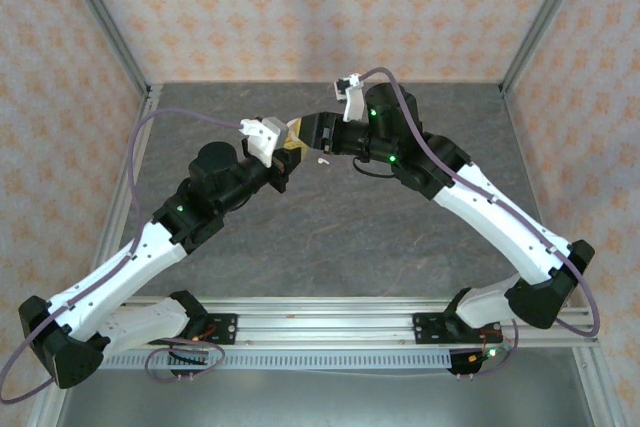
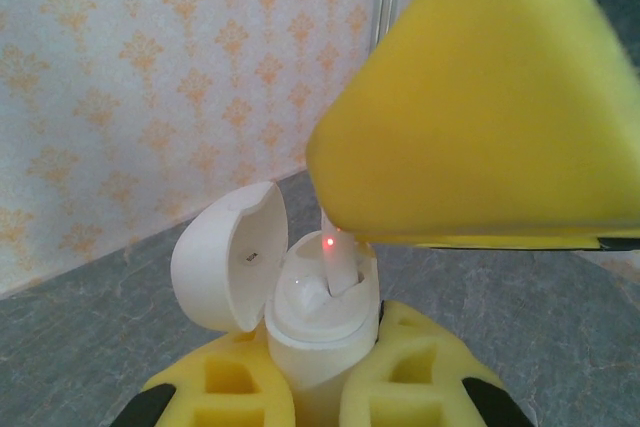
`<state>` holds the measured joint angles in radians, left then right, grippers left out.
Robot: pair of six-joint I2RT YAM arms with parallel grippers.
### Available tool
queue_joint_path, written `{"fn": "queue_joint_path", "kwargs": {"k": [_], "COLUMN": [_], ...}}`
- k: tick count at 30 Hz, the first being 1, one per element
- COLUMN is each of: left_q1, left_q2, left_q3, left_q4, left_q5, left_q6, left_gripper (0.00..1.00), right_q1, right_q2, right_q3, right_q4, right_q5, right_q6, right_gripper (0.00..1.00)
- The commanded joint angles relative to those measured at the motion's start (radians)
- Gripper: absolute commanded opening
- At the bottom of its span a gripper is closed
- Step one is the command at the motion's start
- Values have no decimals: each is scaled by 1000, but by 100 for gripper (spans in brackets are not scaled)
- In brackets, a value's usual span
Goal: Insert wireless bluetooth earbuds into charging case
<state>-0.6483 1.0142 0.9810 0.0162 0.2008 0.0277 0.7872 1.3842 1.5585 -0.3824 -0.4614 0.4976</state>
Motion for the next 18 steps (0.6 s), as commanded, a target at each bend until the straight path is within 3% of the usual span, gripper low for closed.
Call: {"fn": "queue_joint_path", "kwargs": {"k": [1, 18], "left_q1": [-2, -2], "left_q2": [-31, -42], "left_q3": [26, 16], "left_q4": [102, 102], "left_q5": [-9, -11], "left_q6": [-1, -3], "left_gripper": [0, 0], "right_q1": [14, 14], "right_q2": [11, -2], "right_q3": [29, 89], "right_q4": [-76, -120], "right_q5": [-16, 36], "right_q6": [13, 51], "right_gripper": [39, 49]}}
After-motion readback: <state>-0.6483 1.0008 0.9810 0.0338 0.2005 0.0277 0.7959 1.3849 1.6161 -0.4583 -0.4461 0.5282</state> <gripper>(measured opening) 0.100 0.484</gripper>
